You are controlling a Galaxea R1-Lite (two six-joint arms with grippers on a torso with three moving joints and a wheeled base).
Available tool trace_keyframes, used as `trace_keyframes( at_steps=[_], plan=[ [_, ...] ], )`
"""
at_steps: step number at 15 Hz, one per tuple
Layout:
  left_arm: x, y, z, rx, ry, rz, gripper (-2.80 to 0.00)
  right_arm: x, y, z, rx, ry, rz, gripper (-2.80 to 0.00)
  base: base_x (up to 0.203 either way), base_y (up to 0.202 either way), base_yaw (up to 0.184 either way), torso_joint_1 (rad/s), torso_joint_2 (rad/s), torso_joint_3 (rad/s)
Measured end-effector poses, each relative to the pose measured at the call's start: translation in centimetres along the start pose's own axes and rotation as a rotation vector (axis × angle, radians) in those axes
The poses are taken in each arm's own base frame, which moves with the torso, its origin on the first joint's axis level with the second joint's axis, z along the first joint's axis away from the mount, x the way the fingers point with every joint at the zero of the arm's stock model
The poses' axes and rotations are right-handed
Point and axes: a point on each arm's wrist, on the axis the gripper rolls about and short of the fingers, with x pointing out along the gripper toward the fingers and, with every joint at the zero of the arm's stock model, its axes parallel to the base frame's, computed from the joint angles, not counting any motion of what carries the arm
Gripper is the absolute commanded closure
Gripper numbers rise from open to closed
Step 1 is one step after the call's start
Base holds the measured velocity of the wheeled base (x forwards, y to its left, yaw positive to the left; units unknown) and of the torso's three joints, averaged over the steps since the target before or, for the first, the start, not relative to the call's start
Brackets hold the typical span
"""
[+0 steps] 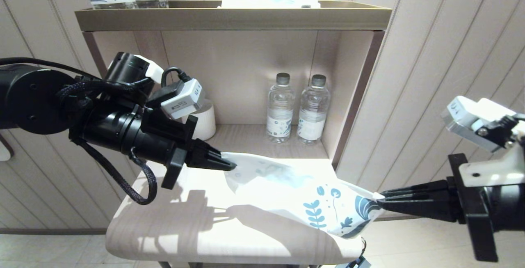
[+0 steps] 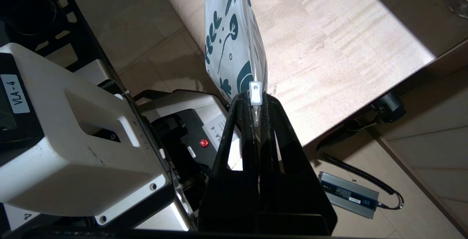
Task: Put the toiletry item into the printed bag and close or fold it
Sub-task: Close the strorage bag and place it on the desk
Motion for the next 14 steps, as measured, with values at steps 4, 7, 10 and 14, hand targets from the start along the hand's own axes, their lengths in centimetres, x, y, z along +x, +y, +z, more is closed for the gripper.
trace_keyframes(
  at_steps=[4,7,10,14],
  plan=[
    [0.0,0.4,0.1,-0.007,-0.003,0.01,0.0,1.8,-1.2,1.3,-0.01,-0.035,-0.012,0.0,0.0,0.0,0.0,0.0,0.0,0.0],
    [-0.6,1.9,-0.1,-0.047,-0.008,0.057,0.0,4.0,-2.9,3.3,-0.013,-0.052,-0.025,0.0,0.0,0.0,0.0,0.0,0.0,0.0],
    [-1.1,3.5,-0.9,-0.069,-0.004,0.095,0.0,6.7,-4.9,4.9,-0.004,-0.043,-0.056,0.0,0.0,0.0,0.0,0.0,0.0,0.0],
    [-1.0,5.1,-2.2,-0.091,0.009,0.122,-2.8,10.2,-6.9,5.6,0.008,-0.008,-0.116,0.0,0.0,0.0,0.0,0.0,0.0,0.0]
  ],
)
